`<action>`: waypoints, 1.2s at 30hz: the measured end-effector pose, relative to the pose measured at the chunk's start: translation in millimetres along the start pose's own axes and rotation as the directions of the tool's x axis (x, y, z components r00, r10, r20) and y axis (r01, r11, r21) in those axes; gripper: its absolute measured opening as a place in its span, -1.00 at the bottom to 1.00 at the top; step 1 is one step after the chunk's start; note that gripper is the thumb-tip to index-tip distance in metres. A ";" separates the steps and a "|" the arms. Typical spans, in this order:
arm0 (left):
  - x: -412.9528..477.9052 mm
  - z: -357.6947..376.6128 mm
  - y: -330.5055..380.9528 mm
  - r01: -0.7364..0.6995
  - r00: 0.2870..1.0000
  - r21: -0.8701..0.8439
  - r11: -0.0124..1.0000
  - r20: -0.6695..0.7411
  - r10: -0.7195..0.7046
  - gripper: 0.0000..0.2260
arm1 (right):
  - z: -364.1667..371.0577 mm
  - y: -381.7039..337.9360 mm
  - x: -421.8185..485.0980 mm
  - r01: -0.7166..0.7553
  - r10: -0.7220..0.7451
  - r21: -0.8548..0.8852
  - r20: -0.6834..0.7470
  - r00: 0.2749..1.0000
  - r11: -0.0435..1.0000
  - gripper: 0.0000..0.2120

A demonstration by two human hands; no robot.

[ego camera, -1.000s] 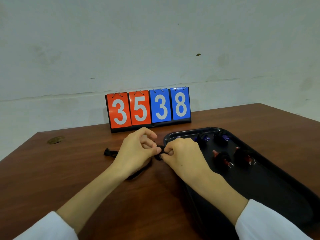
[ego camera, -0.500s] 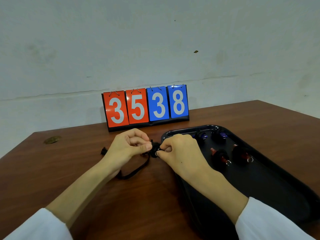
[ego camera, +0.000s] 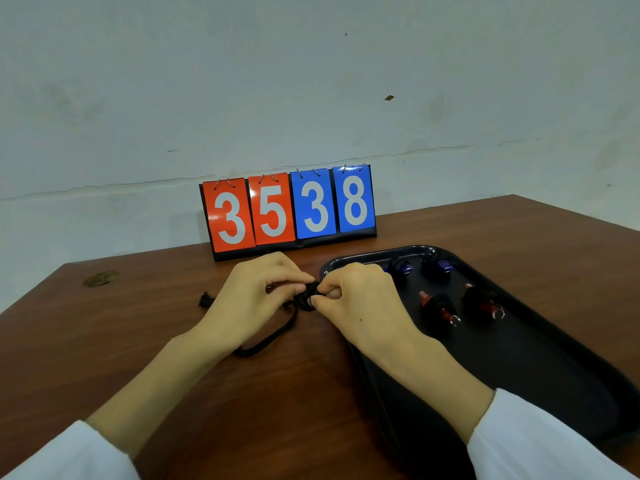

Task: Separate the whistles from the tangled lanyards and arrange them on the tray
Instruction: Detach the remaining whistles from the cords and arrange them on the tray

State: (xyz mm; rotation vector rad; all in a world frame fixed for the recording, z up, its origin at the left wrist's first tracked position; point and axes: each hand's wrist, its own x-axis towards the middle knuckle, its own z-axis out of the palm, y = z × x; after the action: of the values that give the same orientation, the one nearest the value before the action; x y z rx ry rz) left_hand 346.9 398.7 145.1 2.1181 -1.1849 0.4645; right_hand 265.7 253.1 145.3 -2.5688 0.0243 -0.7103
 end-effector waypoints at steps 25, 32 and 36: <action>6.2 -9.5 5.0 0.422 0.906 -0.345 0.838 0.142 -0.398 -0.82 | -1.6 -2.3 0.1 0.058 -0.056 -0.109 0.018 0.998 0.992 -0.82; 6.0 -4.4 19.3 0.528 0.843 -0.419 0.739 0.155 -0.514 -0.70 | 2.8 0.4 -1.5 0.102 -0.103 -0.130 -0.004 0.995 0.986 -0.85; 4.1 1.5 21.1 0.604 0.764 -0.516 0.607 0.158 -0.626 -0.72 | 7.0 2.0 -1.3 0.098 -0.101 -0.130 -0.013 0.995 0.987 -0.83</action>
State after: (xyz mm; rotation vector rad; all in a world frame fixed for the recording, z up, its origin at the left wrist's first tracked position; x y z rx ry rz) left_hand 331.1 387.2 154.2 1.8261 -0.3992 -0.1522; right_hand 268.2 254.6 138.5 -2.7027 -0.0534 -0.7949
